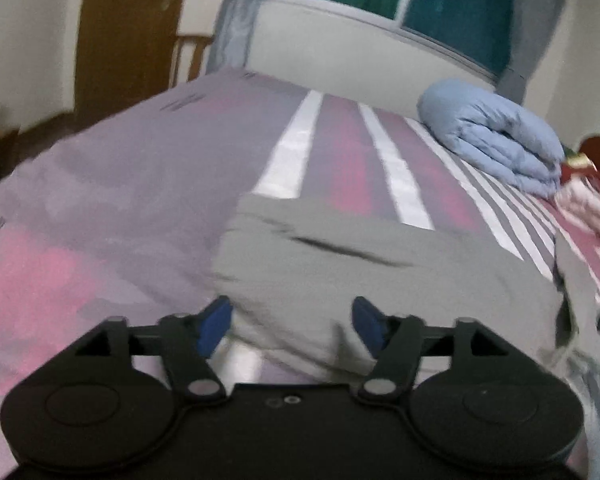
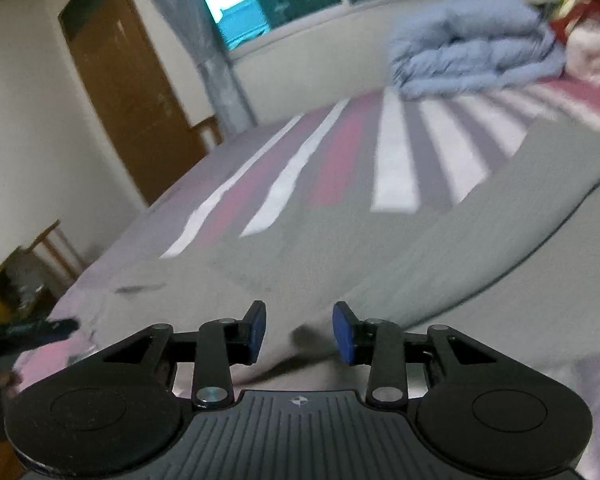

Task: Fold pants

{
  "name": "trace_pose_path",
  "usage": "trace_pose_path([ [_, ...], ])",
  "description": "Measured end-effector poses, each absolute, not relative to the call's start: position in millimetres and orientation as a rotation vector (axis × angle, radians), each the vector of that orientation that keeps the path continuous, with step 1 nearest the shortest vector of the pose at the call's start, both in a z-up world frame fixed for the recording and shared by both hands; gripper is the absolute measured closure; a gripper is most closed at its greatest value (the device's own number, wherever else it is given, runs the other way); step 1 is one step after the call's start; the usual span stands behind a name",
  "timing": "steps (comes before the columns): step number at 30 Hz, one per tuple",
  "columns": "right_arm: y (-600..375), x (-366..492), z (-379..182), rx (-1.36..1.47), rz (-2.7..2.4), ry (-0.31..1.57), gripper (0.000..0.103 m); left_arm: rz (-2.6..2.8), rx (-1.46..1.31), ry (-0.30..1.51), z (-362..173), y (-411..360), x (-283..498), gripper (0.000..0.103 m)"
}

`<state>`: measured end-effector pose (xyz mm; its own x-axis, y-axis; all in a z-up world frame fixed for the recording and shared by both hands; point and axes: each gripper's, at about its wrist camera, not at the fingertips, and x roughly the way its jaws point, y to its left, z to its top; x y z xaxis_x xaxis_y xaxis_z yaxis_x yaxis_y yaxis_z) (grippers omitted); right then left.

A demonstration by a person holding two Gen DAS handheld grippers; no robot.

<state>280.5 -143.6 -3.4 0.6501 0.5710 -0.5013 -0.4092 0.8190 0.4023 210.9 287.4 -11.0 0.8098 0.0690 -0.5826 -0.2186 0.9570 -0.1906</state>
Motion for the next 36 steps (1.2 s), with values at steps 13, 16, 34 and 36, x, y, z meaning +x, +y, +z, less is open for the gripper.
trace_pose_path([
  [13,-159,356,-18,0.247,0.323,0.881,0.065,0.29,-0.268,0.675,-70,212,231,0.022],
  [16,-182,345,-33,0.273,0.288,0.9,0.093,0.274,-0.308,0.652,-75,219,223,0.02],
  [34,-141,373,-31,0.043,0.22,0.841,0.065,0.311,-0.269,0.588,-83,205,217,0.018],
  [36,-156,367,-31,0.095,0.232,0.842,0.083,0.308,-0.273,0.584,-83,205,216,0.018],
])
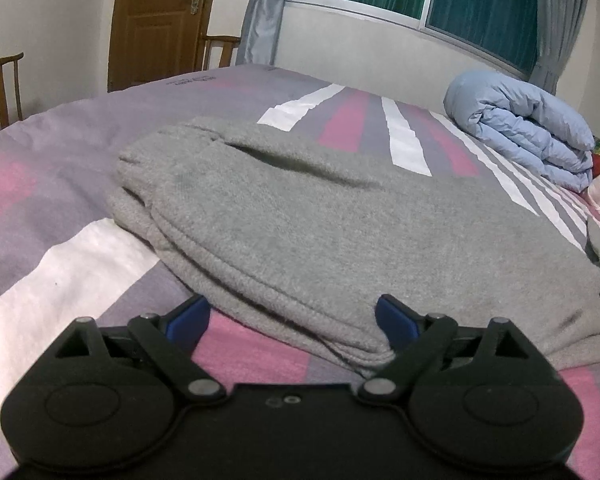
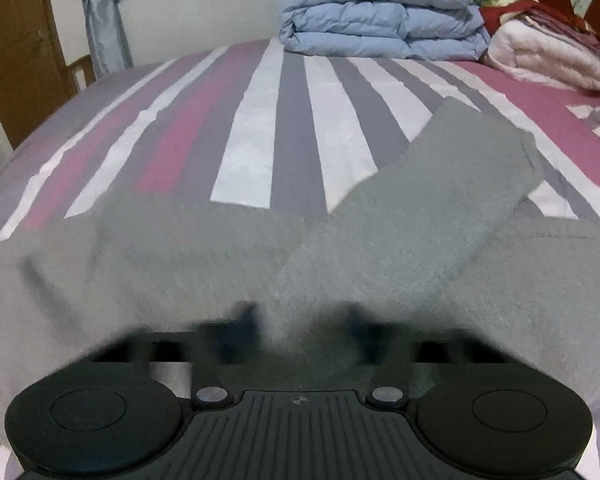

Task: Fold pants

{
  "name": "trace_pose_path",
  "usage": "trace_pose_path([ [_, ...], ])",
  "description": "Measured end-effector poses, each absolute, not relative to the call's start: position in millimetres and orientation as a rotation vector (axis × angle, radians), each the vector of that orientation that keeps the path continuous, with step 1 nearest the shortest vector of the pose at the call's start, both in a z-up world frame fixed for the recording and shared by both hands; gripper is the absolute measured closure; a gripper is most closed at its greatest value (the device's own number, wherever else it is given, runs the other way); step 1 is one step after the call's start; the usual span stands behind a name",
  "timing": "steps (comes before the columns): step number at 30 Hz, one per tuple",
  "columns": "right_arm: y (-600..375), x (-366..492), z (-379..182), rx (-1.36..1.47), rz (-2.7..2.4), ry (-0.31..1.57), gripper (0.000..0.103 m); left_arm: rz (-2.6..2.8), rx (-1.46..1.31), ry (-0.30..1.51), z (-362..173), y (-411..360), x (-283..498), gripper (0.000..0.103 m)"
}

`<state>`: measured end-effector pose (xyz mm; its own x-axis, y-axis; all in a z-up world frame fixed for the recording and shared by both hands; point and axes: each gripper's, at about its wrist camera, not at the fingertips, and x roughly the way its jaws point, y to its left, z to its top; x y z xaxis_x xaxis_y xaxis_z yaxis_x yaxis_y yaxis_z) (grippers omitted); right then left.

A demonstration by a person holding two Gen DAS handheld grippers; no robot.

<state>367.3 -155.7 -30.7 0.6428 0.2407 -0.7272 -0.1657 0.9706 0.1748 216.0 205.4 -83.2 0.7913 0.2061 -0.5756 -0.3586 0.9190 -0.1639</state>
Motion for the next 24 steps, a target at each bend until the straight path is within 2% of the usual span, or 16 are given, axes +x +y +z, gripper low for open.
trace_pose_path([
  [10,-210,294,-40,0.223,0.216,0.815,0.084,0.312,-0.268,0.576,-83,203,214,0.018],
  [11,-214,291,-34,0.238,0.217,0.784,0.082,0.312,-0.268,0.574,-83,204,214,0.018],
  [13,-218,289,-21,0.232,0.222,0.729,0.07,0.312,-0.267,0.572,-83,204,214,0.018],
  [17,-206,306,-4,0.155,0.233,0.674,0.069,0.311,-0.268,0.572,-83,204,214,0.018],
  [19,-195,320,-3,0.085,0.232,0.672,0.06,0.31,-0.27,0.571,-84,204,214,0.018],
  [21,-185,335,-8,-0.007,0.214,0.677,0.054,0.309,-0.272,0.572,-84,205,214,0.018],
  [24,-185,348,-21,-0.116,0.169,0.705,0.054,0.309,-0.272,0.572,-84,204,214,0.017],
])
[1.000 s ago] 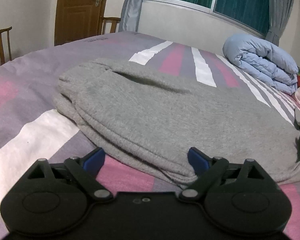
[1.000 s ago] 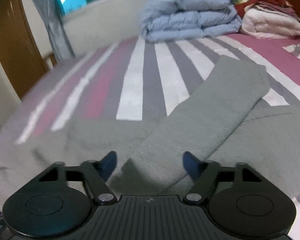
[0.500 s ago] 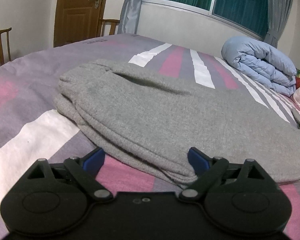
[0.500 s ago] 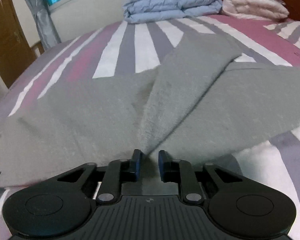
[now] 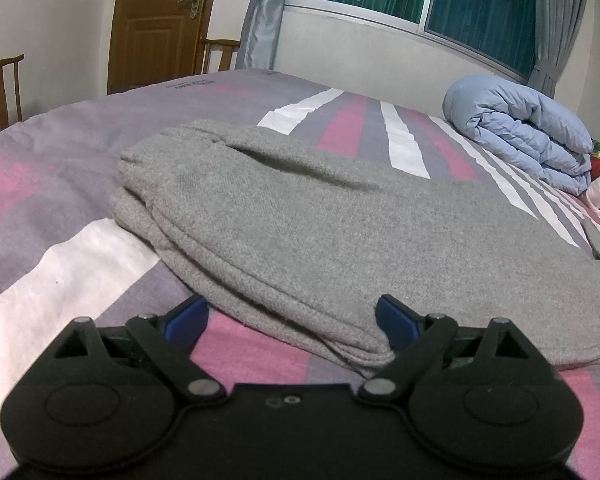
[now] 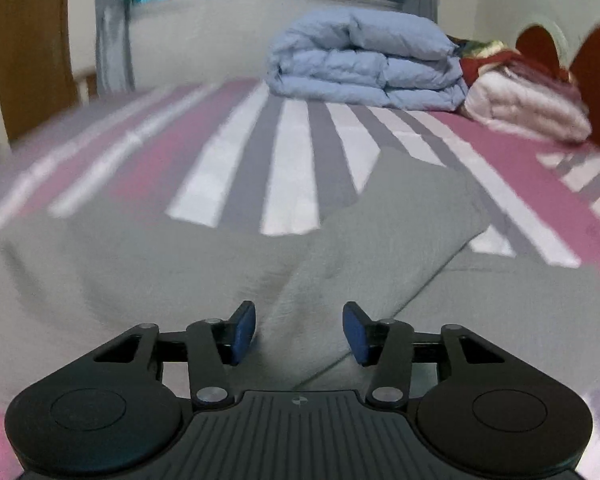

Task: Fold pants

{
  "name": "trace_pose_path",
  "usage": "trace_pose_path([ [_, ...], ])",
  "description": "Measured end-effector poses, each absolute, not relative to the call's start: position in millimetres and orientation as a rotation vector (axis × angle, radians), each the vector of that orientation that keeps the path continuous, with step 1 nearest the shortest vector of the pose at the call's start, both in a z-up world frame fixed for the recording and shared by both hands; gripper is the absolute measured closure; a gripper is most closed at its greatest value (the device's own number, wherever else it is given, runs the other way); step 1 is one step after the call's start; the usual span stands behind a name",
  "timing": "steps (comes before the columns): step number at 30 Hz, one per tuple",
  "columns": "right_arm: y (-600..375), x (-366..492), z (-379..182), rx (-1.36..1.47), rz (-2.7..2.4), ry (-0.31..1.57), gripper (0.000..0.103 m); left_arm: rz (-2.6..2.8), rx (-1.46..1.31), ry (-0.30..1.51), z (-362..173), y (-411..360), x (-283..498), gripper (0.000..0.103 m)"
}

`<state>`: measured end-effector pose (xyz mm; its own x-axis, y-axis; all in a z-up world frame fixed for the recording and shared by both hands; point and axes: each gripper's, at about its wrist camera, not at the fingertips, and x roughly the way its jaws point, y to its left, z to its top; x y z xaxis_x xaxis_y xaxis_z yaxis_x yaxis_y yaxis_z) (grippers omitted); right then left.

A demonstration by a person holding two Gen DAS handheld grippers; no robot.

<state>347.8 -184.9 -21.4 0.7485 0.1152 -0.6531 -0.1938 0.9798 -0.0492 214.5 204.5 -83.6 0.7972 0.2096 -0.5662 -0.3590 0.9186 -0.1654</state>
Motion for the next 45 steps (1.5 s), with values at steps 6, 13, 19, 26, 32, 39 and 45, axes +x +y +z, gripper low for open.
trace_pose_path([
  [6,-261,322,-54,0.091,0.124,0.781,0.055,0.301,-0.28,0.569,-84,206,214,0.017],
  [13,-265,323,-36,0.052,0.163,0.696,0.055,0.304,-0.276,0.568,-85,205,214,0.016],
  [19,-265,374,-36,-0.13,0.123,0.709,0.055,0.304,-0.276,0.568,-84,205,214,0.016],
  [26,-333,356,-36,0.106,0.163,0.728,0.055,0.305,-0.277,0.568,-84,205,214,0.016],
  [32,-314,368,-26,0.052,0.274,0.668,0.055,0.312,-0.27,0.57,-84,204,216,0.016],
  [39,-306,393,-24,0.036,0.266,0.677,0.1,0.32,-0.269,0.573,-84,203,217,0.014],
  [45,-380,342,-35,0.277,0.162,0.683,0.1,0.319,-0.27,0.57,-85,203,217,0.014],
])
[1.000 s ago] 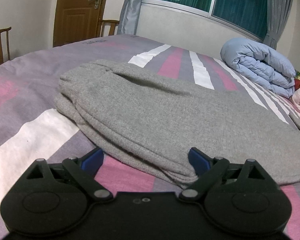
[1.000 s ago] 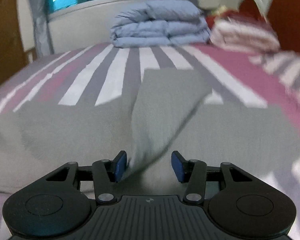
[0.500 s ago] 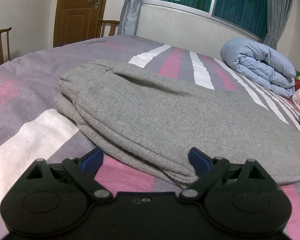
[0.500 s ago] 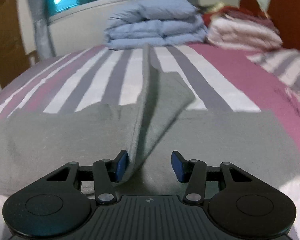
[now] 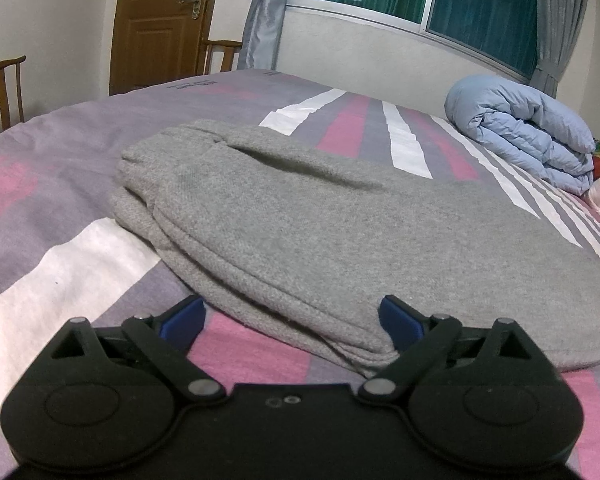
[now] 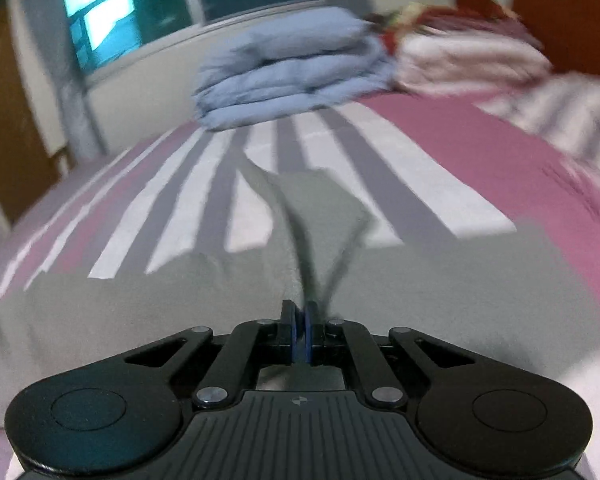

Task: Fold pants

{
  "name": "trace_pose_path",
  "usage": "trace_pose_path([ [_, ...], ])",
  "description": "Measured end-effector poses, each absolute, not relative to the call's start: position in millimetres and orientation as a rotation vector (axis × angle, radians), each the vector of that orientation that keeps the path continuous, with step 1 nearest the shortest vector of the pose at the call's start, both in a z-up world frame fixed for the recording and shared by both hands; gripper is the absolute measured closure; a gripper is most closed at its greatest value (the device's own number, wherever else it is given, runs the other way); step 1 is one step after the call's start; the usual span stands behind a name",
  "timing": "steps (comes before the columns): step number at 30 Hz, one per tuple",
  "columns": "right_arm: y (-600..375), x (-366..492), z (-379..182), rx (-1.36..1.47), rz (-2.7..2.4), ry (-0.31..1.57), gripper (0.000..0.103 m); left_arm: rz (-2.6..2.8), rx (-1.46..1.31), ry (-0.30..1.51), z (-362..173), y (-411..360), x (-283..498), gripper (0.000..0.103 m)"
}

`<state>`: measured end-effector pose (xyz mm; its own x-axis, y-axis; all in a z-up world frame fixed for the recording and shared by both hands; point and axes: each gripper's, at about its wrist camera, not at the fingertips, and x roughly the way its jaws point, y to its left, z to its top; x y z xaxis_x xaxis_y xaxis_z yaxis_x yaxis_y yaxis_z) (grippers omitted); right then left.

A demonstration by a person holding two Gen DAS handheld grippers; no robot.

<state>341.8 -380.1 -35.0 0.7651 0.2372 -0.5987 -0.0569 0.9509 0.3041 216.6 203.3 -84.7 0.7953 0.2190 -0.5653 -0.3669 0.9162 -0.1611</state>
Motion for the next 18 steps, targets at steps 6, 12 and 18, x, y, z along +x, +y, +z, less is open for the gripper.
trace_pose_path([
  [6,-427,318,-58,0.506,0.149,0.702,0.1,0.322,-0.269,0.567,-85,202,216,0.014],
  [12,-430,327,-36,0.445,0.174,0.62,0.037,0.322,-0.27,0.567,-85,202,216,0.014],
  [18,-378,334,-6,0.167,0.296,0.533,0.048,0.326,-0.273,0.567,-86,202,215,0.013],
])
